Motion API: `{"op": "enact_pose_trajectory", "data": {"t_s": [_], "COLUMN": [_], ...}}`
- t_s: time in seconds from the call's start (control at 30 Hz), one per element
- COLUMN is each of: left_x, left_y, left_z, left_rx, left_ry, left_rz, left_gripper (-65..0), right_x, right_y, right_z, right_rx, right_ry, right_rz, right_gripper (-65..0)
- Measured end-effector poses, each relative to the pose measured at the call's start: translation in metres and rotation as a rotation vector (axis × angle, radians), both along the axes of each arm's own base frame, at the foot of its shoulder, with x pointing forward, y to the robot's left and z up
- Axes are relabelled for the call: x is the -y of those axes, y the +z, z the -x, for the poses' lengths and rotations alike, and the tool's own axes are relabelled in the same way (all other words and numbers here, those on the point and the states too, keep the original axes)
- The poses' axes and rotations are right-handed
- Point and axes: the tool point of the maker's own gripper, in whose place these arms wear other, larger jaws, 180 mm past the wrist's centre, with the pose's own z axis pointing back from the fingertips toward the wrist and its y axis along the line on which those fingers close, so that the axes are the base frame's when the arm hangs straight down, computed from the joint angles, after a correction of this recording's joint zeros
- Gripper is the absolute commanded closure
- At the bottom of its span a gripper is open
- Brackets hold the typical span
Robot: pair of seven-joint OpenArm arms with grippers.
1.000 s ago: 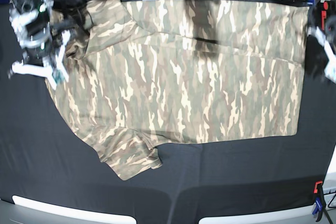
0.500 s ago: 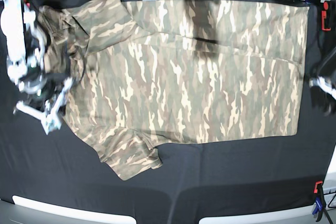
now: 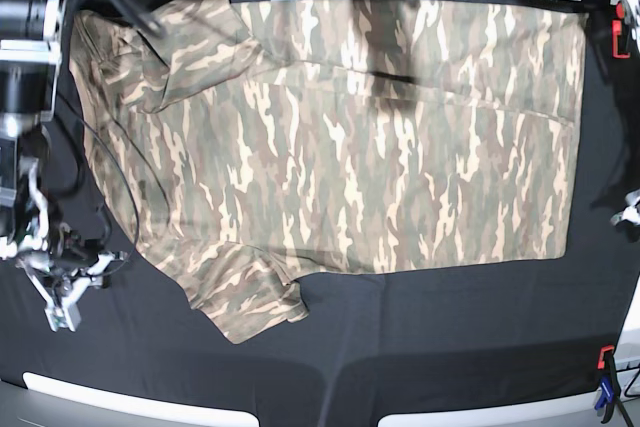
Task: Layout the t-shirt on the table in an organized manner, then fold the t-shirt properly
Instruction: 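Move both grippers to the shirt's hem corners and grasp them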
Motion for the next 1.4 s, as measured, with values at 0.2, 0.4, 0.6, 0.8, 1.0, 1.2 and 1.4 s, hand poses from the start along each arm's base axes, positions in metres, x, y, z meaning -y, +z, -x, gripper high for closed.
{"op": "enact_pose_trajectory", "data": {"t_s": [0.2, 0.4, 0.6, 0.8, 1.0, 1.2, 1.4], "left_x": [0.053, 0.067, 0.068, 0.07, 0.099, 0.119, 0.118], "left_y": [0.007, -0.03, -0.064, -0.069, -0.073, -0.076, -0.077], "left_z": [-0.047, -0.041, -0.028, -0.029, -0.029, -0.033, -0.032], "left_rx": [-0.008, -0.133, -0.201, -0.195, -0.217, -0.211, -0.221], "left_ry": [-0.09, -0.127, -0.071, -0.047, -0.165, -0.182, -0.181], "left_rz": [0.075, -0.004, 0.031, 0.055, 0.107, 0.135, 0.136], "left_gripper": [-20.5, -20.5, -20.5, -20.5, -20.4, -20.0, 0.0], "right_x": [-0.005, -0.014, -0.037, -0.067, -0.073, -0.075, -0.075], "right_y": [-0.013, -0.021, -0.028, -0.036, -0.036, -0.036, -0.027], "right_z": [-0.01, -0.012, -0.015, -0.02, -0.021, -0.021, -0.032], "right_rx": [-0.127, -0.153, -0.157, -0.158, -0.157, -0.156, -0.076], "right_ry": [0.038, 0.073, 0.13, 0.175, 0.186, 0.187, 0.191], "right_rz": [-0.078, -0.104, -0.13, -0.17, -0.177, -0.179, -0.175], "right_gripper": [-20.2, -20.2, -20.2, -20.2, -20.2, -20.2, -20.2]}}
